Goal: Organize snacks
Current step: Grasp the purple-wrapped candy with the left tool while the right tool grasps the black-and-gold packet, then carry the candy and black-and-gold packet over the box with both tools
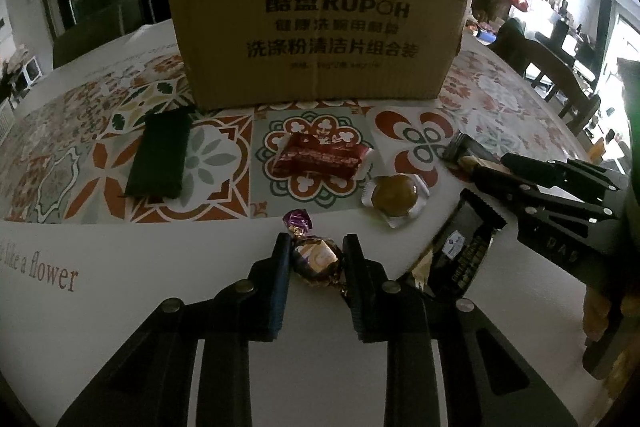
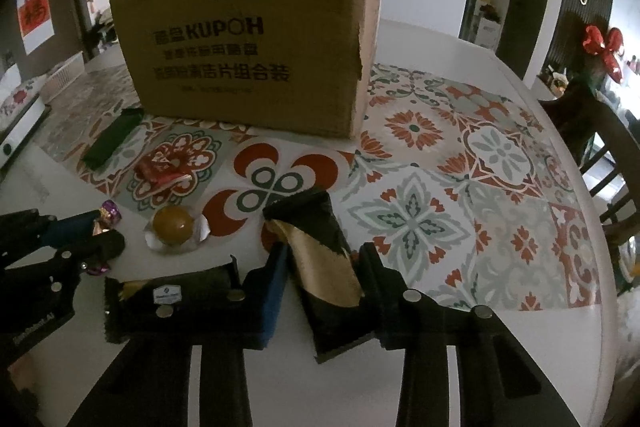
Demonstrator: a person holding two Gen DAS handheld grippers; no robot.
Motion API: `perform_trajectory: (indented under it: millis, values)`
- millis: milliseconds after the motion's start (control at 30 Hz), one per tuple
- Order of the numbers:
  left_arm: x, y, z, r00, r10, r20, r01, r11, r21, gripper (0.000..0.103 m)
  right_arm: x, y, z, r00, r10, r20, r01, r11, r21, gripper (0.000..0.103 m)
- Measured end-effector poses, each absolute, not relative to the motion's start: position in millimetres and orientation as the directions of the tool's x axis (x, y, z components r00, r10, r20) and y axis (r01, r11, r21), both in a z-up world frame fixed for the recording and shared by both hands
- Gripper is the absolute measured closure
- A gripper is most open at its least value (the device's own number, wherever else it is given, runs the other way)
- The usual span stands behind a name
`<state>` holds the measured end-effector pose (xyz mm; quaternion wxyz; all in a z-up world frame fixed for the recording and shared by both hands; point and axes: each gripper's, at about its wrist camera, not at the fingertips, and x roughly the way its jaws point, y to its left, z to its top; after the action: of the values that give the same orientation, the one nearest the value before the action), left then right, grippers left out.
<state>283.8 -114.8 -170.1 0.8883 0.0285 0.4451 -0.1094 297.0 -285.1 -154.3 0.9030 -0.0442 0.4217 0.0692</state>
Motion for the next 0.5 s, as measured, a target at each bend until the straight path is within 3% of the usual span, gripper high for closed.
perform_trajectory:
  millis: [500]
  values:
    - [264,-114,-134,0.647,-0.201,-0.736,0.277,0.961,-0.019,0.077,274,-280,-123,0.695,0.086,-0.714,-0.119,0.993,0.003,0.068]
